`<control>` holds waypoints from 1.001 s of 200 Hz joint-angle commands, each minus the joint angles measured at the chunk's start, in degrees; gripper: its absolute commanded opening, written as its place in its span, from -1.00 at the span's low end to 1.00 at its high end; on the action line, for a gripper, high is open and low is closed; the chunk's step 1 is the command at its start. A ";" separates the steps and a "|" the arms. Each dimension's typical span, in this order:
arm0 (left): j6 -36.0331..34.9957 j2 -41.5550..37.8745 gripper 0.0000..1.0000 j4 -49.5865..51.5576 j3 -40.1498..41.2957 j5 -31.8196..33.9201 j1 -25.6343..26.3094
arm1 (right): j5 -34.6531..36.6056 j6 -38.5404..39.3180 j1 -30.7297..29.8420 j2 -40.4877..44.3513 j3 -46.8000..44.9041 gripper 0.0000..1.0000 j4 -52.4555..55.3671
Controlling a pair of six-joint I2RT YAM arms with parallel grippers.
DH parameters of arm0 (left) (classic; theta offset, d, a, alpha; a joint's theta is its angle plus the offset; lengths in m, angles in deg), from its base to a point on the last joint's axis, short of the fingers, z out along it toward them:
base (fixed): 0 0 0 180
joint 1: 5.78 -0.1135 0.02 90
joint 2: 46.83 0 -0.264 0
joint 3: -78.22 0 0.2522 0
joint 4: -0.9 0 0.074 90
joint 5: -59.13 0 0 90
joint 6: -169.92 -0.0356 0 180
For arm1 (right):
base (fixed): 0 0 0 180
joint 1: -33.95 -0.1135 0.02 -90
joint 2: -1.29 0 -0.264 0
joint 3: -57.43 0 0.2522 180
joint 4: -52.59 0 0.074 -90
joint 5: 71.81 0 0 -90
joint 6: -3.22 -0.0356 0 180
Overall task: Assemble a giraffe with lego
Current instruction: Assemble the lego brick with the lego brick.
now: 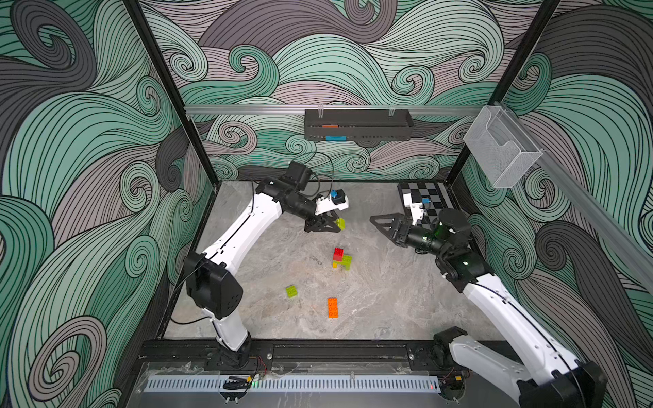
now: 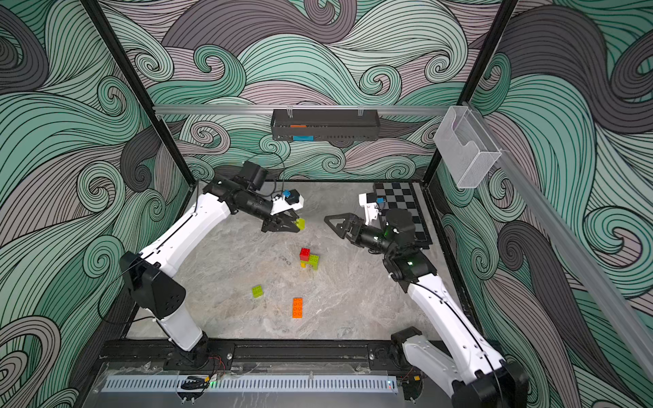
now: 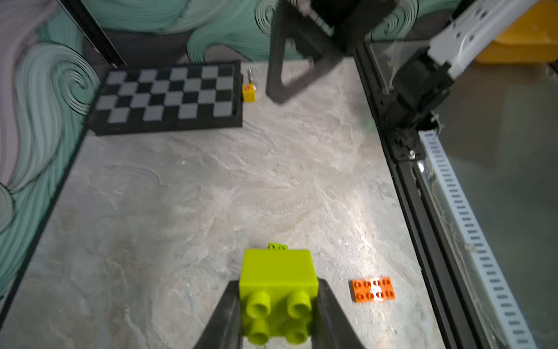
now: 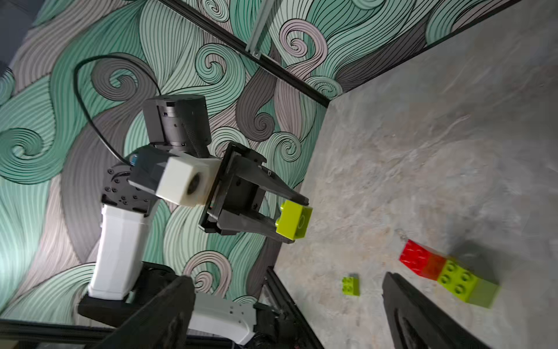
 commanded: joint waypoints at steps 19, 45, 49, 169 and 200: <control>-7.01 3.14 -0.98 7.13 -0.85 17.06 5.75 | 13.61 25.35 1.81 8.40 -7.04 0.98 12.01; -5.14 6.70 -0.97 8.68 -3.28 22.77 8.57 | 17.69 32.18 1.88 12.45 -10.38 0.98 12.01; -4.44 7.36 -0.98 8.96 -3.87 23.56 8.78 | 18.15 33.21 1.87 12.84 -10.78 0.98 11.99; 0.66 25.48 -1.00 23.38 -22.74 38.06 13.34 | 22.74 36.14 1.88 14.88 -15.33 0.98 9.98; 0.55 26.12 -1.00 22.80 -23.44 38.38 14.16 | 22.31 36.10 1.89 14.10 -15.26 0.98 10.16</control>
